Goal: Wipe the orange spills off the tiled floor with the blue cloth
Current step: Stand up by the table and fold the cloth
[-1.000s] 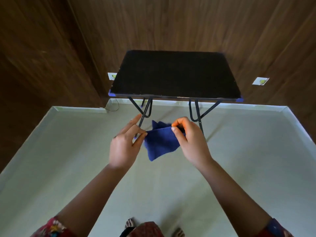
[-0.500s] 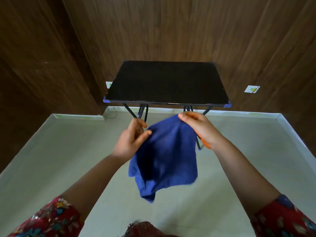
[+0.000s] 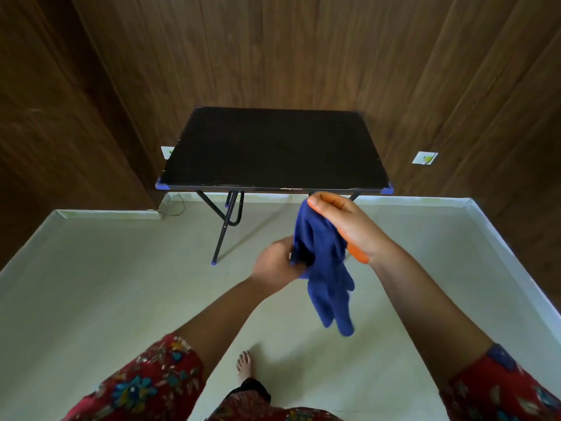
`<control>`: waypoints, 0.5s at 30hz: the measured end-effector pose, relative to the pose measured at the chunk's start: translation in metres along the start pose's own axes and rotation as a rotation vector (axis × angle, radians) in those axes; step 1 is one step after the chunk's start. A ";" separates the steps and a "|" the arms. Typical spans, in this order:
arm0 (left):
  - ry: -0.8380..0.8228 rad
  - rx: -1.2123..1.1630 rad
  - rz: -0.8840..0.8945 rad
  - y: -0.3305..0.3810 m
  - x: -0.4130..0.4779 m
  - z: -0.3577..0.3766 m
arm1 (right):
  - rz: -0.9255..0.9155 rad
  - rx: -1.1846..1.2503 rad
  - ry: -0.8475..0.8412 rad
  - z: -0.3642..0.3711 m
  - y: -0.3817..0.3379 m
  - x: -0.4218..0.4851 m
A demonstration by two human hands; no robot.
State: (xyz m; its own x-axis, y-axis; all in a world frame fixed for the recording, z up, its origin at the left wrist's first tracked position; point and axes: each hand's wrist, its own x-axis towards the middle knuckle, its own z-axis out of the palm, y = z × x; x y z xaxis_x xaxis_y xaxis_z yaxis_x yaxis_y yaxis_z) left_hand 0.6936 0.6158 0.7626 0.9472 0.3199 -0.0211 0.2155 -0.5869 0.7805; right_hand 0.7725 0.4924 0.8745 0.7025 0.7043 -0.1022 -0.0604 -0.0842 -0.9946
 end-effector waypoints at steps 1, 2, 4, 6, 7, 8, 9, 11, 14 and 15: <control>-0.045 0.116 -0.030 -0.014 0.009 -0.001 | -0.006 0.071 0.034 -0.003 -0.006 0.004; -0.075 0.171 -0.067 -0.030 0.014 -0.004 | -0.013 0.106 0.052 -0.007 -0.011 0.007; -0.108 0.151 -0.150 -0.059 0.024 -0.021 | 0.004 -0.054 0.090 -0.018 -0.015 0.017; -0.190 0.103 -0.178 -0.077 0.033 -0.048 | 0.036 -0.599 0.119 -0.031 -0.016 0.027; -0.246 0.060 -0.164 -0.081 0.039 -0.065 | 0.044 -0.817 0.132 -0.037 -0.015 0.033; -0.313 -0.006 -0.149 -0.080 0.046 -0.084 | 0.076 -0.905 0.129 -0.040 -0.017 0.039; -0.363 -0.109 -0.156 -0.074 0.051 -0.103 | 0.126 -0.864 0.110 -0.042 -0.019 0.043; -0.363 -0.455 -0.186 -0.060 0.061 -0.139 | 0.229 -0.470 0.115 -0.047 -0.025 0.056; -0.260 -1.076 -0.273 -0.067 0.080 -0.172 | 0.307 0.381 0.265 -0.046 -0.017 0.079; -0.262 -1.178 -0.352 -0.076 0.084 -0.176 | 0.325 0.447 0.313 -0.043 -0.003 0.084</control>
State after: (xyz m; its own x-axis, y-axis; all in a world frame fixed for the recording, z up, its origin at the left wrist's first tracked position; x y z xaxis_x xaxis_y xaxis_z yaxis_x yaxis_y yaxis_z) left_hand 0.7148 0.8177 0.8115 0.9294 0.0875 -0.3586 0.2509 0.5628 0.7876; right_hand 0.8622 0.5219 0.8700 0.7685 0.4469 -0.4579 -0.5482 0.0908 -0.8314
